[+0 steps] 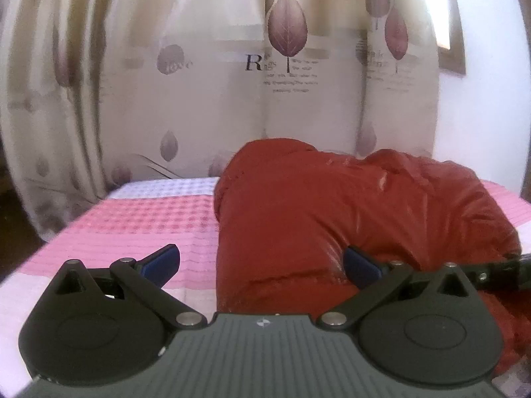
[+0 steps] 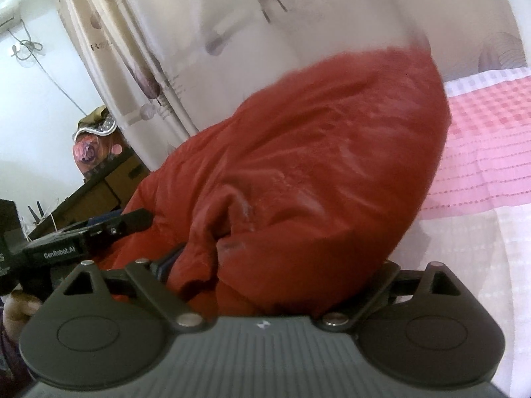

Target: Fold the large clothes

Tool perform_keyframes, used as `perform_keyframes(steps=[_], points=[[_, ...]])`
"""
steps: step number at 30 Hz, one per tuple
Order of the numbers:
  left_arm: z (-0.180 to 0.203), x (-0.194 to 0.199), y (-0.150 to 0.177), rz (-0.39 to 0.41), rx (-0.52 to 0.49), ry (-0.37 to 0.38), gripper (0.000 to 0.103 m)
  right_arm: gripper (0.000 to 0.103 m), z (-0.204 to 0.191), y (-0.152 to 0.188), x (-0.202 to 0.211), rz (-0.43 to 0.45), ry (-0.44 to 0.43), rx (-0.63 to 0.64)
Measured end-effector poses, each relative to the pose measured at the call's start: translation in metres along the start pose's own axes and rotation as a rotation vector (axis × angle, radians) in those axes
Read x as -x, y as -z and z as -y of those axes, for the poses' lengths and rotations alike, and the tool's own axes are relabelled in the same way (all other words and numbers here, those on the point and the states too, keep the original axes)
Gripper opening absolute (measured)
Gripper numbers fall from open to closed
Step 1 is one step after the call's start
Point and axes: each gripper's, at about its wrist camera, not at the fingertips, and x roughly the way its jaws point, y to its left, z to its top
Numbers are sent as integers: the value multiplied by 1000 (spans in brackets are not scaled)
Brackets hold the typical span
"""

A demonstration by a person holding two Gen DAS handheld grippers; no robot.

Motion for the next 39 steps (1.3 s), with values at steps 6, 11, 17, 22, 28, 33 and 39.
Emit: perform_keyframes(steps=[6,11,17,22,28,33,39], points=[[1,12,-1,-3,31,-51,103,94,-6,7,28,64,60,9],[1,27,-3,12,68,-126,103,100,-39,21,67,197,257,188],[10,53,-13,81,49,-179,103,103,-99,35,87,290,430,423],[15,76,-23,131,44,-107,103,103,-128,34,88,290,498,475],[23,90,-34,147,47,-116,103,103,-139,36,104,384,533,452],[27,95,-37,151,37,-92,103,103,-136,33,112,398,513,413],[30,97,-36,153,36,-68,103,103,-137,38,110,378,508,428]])
